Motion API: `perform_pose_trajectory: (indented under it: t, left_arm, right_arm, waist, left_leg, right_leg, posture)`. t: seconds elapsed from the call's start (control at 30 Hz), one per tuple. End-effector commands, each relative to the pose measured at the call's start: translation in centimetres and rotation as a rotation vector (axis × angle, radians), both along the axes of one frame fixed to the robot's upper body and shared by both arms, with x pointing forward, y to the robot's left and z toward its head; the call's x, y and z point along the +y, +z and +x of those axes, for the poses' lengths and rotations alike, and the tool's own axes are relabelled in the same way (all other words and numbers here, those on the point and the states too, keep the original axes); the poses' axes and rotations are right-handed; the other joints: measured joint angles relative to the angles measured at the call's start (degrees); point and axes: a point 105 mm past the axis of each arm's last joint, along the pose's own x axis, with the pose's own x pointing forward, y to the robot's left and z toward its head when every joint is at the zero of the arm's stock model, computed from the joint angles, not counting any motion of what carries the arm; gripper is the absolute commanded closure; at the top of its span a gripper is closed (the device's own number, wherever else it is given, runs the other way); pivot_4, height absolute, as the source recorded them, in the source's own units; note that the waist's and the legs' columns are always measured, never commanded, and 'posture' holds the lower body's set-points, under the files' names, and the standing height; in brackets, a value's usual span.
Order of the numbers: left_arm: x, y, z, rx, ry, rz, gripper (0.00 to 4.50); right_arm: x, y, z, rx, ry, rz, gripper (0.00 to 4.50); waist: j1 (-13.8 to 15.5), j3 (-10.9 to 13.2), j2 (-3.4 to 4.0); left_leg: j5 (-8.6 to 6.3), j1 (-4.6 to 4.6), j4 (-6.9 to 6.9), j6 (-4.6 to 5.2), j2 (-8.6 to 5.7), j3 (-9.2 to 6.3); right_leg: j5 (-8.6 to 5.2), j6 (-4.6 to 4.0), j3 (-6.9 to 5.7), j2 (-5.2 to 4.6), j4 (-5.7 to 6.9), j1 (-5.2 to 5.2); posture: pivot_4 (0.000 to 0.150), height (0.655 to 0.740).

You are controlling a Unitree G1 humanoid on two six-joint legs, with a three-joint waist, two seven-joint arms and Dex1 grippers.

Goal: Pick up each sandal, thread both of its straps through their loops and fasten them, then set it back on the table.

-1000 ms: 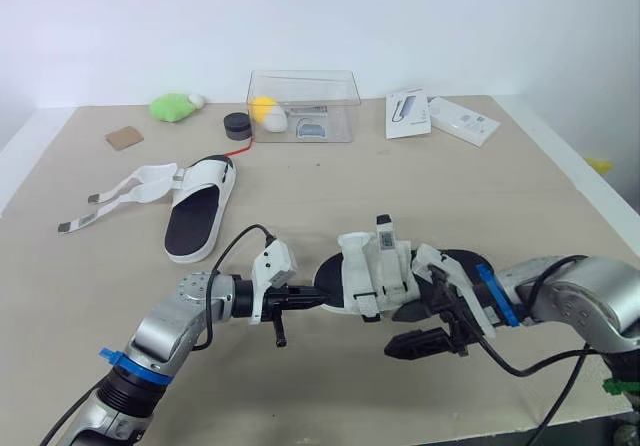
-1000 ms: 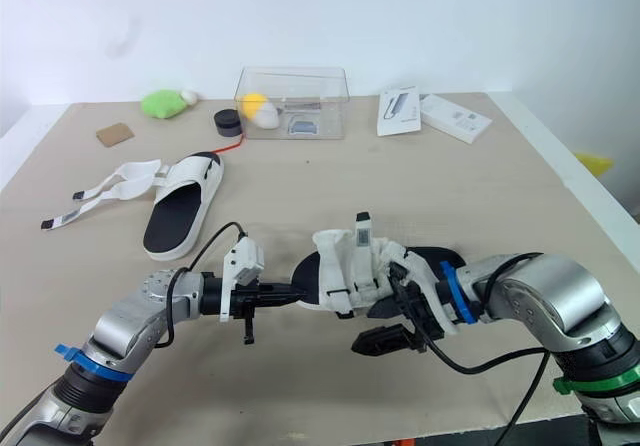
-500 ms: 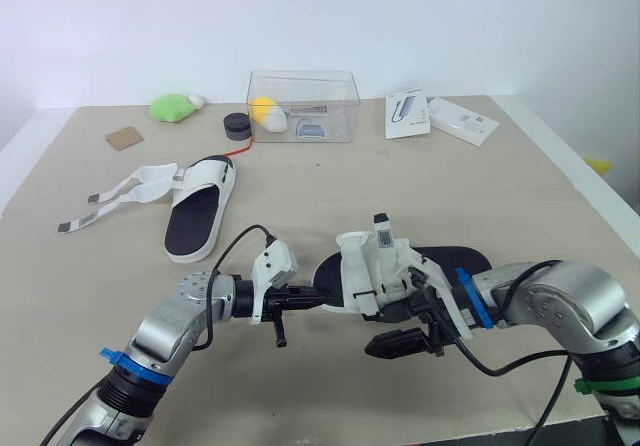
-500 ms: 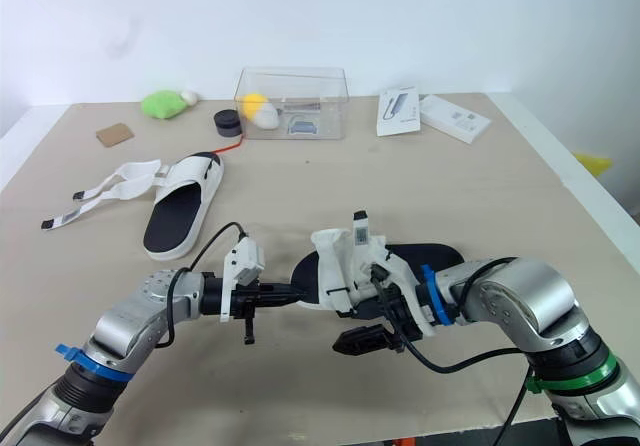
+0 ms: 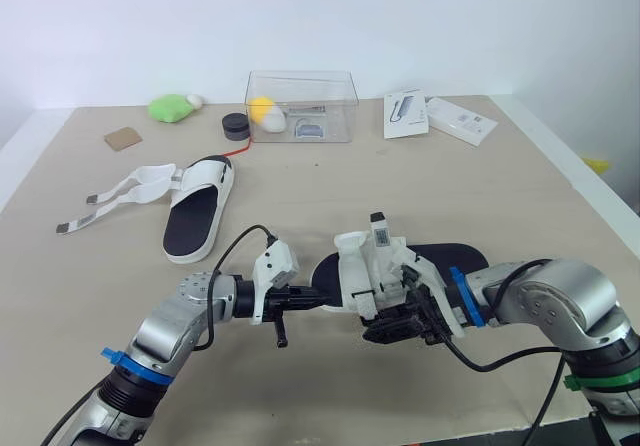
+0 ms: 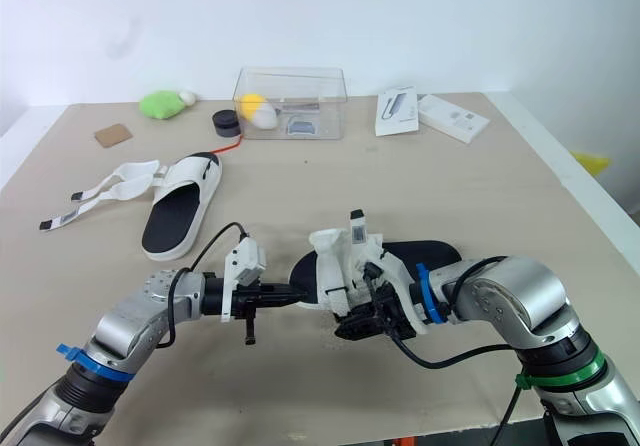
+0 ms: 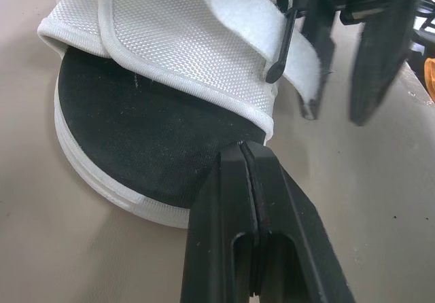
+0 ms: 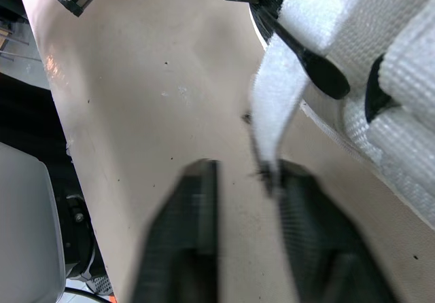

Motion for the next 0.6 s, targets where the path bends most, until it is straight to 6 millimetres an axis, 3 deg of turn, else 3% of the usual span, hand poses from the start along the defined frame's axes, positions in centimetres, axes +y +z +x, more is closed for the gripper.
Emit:
perform_pose_trajectory:
  t: [0.03,0.2,0.4,0.6]
  left_arm:
    - [-0.2,-0.6,-0.2,0.019,-0.003,0.02,4.5]
    - [-0.2,-0.7,-0.3,0.021,-0.001,0.019,4.5]
    - [-0.2,-0.8,-0.4,0.025,0.0,0.017,4.5]
    - [-0.2,-0.8,-0.5,0.026,-0.002,0.018,4.5]
  right_arm:
    - [0.2,0.9,0.0,-0.021,0.012,0.018,4.46]
    - [0.0,0.5,-0.6,0.011,0.025,0.005,4.46]
    - [-0.6,-0.5,-4.0,0.131,0.106,-0.019,4.46]
    - [-0.7,-0.4,-4.9,0.159,0.135,-0.015,4.46]
  waist:
    - [0.0,0.0,0.0]
    - [0.0,0.0,0.0]
    - [0.05,0.0,0.0]
    - [0.03,0.0,0.0]
  left_leg:
    - [0.0,0.0,0.0,0.0,0.0,0.0]
    - [0.0,0.0,0.0,0.0,0.0,-0.02]
    - [0.0,-0.04,-0.01,0.0,-0.03,-0.04]
    - [0.01,0.01,0.01,0.0,-0.05,-0.05]
  right_leg:
    - [0.0,0.0,0.0,0.0,0.0,0.0]
    - [0.0,0.0,-0.02,0.0,0.0,0.0]
    - [-0.06,0.02,-0.05,-0.05,-0.01,0.0]
    - [-0.01,0.0,-0.05,-0.04,0.0,0.02]
  posture:
    - [0.15,0.74]
    - [0.15,0.74]
    - [0.15,0.74]
    - [0.15,0.74]
